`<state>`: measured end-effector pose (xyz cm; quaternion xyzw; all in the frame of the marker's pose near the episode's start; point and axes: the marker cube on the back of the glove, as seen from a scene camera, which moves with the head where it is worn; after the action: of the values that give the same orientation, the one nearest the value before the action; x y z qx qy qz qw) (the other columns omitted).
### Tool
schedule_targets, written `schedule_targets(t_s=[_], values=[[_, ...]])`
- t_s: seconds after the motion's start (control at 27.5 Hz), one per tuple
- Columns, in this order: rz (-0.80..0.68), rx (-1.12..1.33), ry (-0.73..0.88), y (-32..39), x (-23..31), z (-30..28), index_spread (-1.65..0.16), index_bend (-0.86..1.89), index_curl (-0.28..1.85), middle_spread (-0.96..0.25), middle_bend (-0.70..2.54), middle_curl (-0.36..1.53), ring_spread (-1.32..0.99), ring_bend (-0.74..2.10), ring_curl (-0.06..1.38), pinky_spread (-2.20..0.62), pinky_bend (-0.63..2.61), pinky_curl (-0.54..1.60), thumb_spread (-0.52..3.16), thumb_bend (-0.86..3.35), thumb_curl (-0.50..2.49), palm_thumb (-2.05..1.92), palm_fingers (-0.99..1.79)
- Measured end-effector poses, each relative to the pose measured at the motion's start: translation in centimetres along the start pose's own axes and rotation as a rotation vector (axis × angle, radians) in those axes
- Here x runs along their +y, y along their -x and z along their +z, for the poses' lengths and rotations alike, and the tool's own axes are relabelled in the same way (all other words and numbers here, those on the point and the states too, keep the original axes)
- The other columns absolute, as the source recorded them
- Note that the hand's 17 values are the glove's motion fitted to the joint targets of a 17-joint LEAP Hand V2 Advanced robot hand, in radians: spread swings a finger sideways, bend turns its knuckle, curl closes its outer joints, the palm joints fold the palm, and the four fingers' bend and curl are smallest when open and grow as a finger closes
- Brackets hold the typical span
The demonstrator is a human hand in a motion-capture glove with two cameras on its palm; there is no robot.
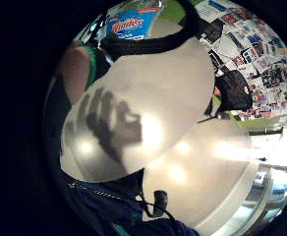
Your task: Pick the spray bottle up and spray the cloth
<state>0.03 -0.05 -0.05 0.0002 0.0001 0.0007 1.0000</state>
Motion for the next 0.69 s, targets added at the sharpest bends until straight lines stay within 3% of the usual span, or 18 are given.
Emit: schedule_targets(t_s=[0.29,0.69], values=[[-0.003,0.022,-0.020,-0.09,-0.39,-0.66,-0.24,0.27,0.23,-0.05,0.32,0.20,-0.11,0.38,0.22,0.09,0.24,0.17,0.81,0.28,0.16,0.48,0.90],[-0.016,0.046,-0.024,0.15,-0.56,-0.50,-0.29,0.20,0.30,-0.07,0.27,0.27,-0.13,0.33,0.27,0.10,0.19,0.22,1.05,0.22,0.23,0.52,0.91]])
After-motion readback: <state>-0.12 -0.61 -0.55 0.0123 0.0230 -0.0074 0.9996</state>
